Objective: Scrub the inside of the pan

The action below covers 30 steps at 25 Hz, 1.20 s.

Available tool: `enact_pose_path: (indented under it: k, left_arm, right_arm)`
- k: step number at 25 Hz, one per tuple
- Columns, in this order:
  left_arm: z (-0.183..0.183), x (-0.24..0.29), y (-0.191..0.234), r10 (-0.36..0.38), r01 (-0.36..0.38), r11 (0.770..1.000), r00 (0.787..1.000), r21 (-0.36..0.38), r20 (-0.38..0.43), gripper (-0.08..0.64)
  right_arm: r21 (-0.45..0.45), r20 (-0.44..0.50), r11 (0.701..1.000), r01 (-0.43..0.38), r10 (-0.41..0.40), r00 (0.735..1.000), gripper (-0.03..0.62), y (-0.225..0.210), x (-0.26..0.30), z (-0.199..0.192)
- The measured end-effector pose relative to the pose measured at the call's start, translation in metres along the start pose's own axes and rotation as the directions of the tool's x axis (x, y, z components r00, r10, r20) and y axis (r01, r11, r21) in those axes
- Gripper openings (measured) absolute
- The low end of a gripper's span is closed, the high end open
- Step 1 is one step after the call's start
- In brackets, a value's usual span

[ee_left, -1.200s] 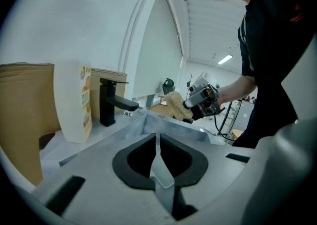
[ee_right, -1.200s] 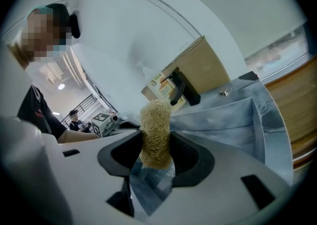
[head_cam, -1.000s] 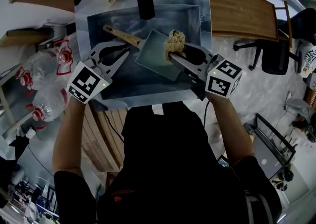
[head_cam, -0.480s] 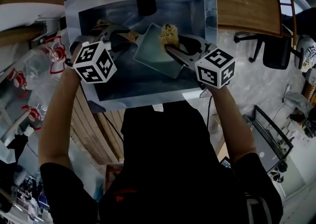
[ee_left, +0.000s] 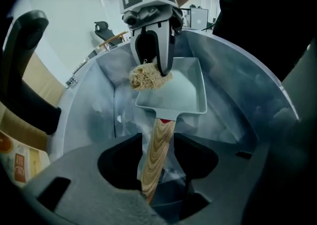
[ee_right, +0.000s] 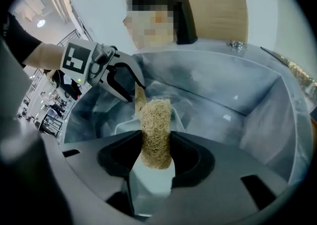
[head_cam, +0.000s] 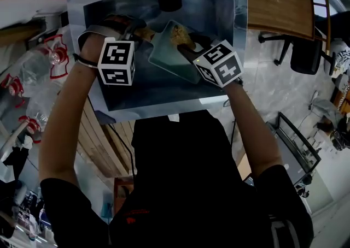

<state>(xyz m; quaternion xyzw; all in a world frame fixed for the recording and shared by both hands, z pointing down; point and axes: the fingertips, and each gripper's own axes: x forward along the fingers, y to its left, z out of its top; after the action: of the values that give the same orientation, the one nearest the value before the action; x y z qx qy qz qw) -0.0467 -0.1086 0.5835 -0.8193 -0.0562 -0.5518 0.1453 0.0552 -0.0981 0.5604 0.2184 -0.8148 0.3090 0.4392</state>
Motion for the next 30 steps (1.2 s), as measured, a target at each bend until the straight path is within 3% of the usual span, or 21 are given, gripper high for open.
enact_pose_path:
  k: [8,18,26,30]
  left_arm:
    - [-0.007,0.010,0.000,0.034,-0.030,0.999,0.995,0.039,-0.096,0.166]
    - [-0.006,0.009,0.000,0.045,-0.039,0.997,0.993,0.060,-0.107,0.155]
    - [-0.006,0.009,-0.001,0.038,-0.033,0.998,0.993,0.051,-0.107,0.150]
    - [-0.005,0.009,-0.001,0.033,-0.028,0.999,0.993,0.046,-0.115,0.149]
  right_arm:
    - [-0.099,-0.132,0.991,0.085,-0.097,0.987,0.184,-0.013,0.021,-0.014]
    - [-0.188,-0.199,0.972,0.142,-0.179,0.964,0.184,-0.019,0.040,-0.014]
    - [-0.190,-0.201,0.971,0.146,-0.184,0.962,0.179,-0.019,0.043,-0.013]
    - [-0.237,-0.219,0.966,0.101,-0.154,0.964,0.179,0.000,0.045,-0.021]
